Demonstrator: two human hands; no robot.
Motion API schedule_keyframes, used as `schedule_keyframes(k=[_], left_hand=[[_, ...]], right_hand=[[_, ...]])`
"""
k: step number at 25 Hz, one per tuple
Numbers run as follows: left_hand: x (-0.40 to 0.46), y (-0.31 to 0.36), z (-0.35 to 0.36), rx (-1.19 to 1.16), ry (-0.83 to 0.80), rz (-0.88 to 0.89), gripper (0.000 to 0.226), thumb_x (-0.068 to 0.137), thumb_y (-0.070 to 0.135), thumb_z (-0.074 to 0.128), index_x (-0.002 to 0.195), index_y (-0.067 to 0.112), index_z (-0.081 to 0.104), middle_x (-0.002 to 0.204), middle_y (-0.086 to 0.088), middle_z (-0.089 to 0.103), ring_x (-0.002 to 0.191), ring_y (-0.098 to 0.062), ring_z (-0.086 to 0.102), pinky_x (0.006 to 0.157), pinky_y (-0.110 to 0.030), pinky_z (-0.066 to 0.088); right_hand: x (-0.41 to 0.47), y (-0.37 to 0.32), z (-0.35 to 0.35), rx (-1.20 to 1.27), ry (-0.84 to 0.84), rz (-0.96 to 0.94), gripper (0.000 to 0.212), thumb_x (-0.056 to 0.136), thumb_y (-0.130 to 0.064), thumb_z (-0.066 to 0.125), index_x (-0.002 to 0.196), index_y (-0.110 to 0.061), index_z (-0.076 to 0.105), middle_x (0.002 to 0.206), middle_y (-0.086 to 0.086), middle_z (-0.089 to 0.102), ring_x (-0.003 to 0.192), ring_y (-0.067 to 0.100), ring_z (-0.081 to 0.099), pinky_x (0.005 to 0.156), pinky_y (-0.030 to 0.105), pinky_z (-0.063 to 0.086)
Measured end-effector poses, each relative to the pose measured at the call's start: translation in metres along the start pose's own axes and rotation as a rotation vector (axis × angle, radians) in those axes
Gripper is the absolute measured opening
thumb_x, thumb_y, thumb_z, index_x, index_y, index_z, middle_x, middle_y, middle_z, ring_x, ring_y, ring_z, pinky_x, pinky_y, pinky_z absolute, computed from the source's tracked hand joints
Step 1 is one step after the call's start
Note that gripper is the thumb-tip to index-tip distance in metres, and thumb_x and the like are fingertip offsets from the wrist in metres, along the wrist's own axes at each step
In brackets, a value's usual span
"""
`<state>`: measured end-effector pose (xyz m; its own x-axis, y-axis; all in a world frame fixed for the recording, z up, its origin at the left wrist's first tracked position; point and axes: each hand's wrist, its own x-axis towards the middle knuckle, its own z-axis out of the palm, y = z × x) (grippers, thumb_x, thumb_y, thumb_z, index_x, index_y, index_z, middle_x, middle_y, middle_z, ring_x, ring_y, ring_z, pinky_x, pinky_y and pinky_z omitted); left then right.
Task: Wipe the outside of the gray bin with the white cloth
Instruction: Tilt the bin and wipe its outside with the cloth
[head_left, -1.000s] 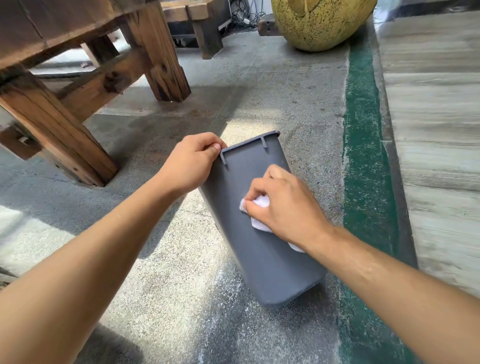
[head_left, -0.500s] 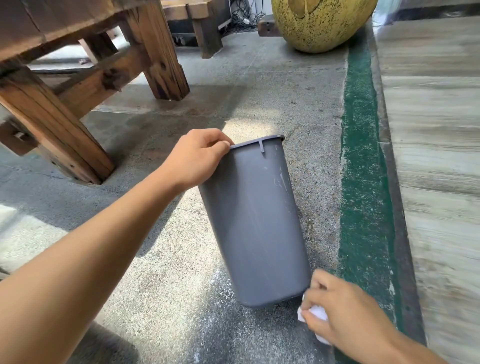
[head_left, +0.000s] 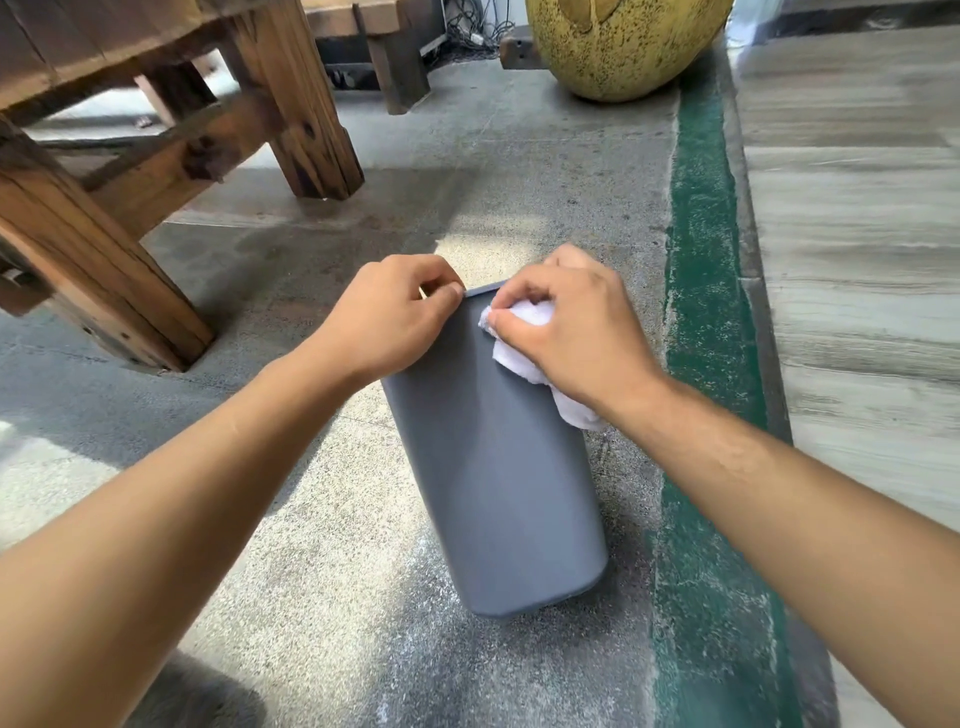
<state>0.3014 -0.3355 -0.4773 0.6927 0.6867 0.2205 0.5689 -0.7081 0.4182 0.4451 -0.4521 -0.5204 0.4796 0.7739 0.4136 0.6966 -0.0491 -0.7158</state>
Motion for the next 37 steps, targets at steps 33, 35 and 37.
schedule_keyframes(k=[33, 35, 37], left_hand=[[-0.004, -0.043, -0.005, -0.321, 0.011, -0.188, 0.016, 0.094, 0.015, 0.059, 0.082, 0.020, 0.068, 0.066, 0.007, 0.048, 0.065, -0.012, 0.041, 0.064, -0.029, 0.032], [-0.004, -0.045, -0.008, -0.334, 0.031, -0.221, 0.019, 0.091, 0.027, 0.060, 0.076, 0.018, 0.067, 0.067, 0.007, 0.050, 0.067, -0.013, 0.042, 0.066, -0.030, 0.033], [-0.003, -0.046, -0.013, -0.310, 0.057, -0.262, 0.040, 0.093, 0.046, 0.055, 0.074, 0.012, 0.063, 0.070, 0.005, 0.052, 0.072, -0.015, 0.045, 0.070, -0.033, 0.034]], right_hand=[[-0.002, 0.006, 0.008, 0.190, -0.094, 0.179, 0.012, 0.077, -0.035, 0.083, 0.081, -0.025, 0.077, 0.079, -0.012, 0.061, 0.070, -0.004, 0.052, 0.065, 0.016, 0.038], [-0.022, 0.010, 0.013, 0.156, -0.147, 0.161, 0.013, 0.076, -0.035, 0.083, 0.081, -0.026, 0.076, 0.084, -0.008, 0.060, 0.075, -0.002, 0.054, 0.067, 0.009, 0.037], [-0.051, 0.015, 0.018, 0.124, -0.210, 0.146, 0.012, 0.076, -0.036, 0.083, 0.081, -0.028, 0.075, 0.085, -0.004, 0.058, 0.078, 0.003, 0.056, 0.066, 0.007, 0.037]])
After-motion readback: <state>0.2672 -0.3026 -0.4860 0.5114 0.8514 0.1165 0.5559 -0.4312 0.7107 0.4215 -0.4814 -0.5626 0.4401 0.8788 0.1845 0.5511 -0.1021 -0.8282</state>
